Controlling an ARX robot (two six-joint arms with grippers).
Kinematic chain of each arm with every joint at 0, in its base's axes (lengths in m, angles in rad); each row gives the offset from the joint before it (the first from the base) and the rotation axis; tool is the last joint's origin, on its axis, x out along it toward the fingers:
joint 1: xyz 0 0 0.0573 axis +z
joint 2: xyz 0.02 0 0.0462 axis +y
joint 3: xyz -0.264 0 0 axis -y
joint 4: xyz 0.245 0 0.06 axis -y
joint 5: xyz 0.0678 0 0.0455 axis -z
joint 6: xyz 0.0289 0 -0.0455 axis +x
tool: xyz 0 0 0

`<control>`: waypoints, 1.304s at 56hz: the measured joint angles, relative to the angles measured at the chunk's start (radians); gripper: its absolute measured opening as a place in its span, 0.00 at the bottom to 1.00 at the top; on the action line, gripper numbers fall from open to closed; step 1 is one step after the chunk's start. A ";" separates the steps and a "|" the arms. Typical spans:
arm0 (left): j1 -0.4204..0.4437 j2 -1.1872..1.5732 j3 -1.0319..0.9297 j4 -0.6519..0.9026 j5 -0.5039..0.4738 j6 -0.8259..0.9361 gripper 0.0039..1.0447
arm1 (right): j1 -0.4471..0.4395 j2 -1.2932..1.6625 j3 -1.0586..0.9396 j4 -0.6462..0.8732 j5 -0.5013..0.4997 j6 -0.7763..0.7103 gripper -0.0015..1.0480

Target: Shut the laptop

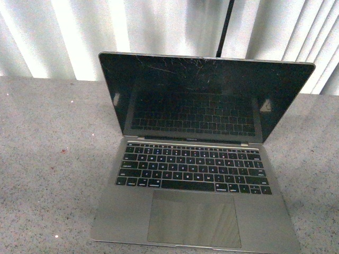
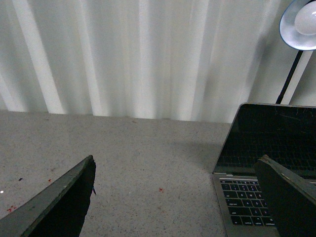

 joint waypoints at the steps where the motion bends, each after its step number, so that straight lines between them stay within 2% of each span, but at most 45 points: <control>1: 0.000 0.000 0.000 0.000 0.000 0.000 0.94 | 0.000 0.000 0.000 0.000 0.000 0.000 0.93; 73: 0.000 0.000 0.000 0.000 0.000 0.000 0.94 | 0.000 0.000 0.000 0.000 0.000 0.000 0.93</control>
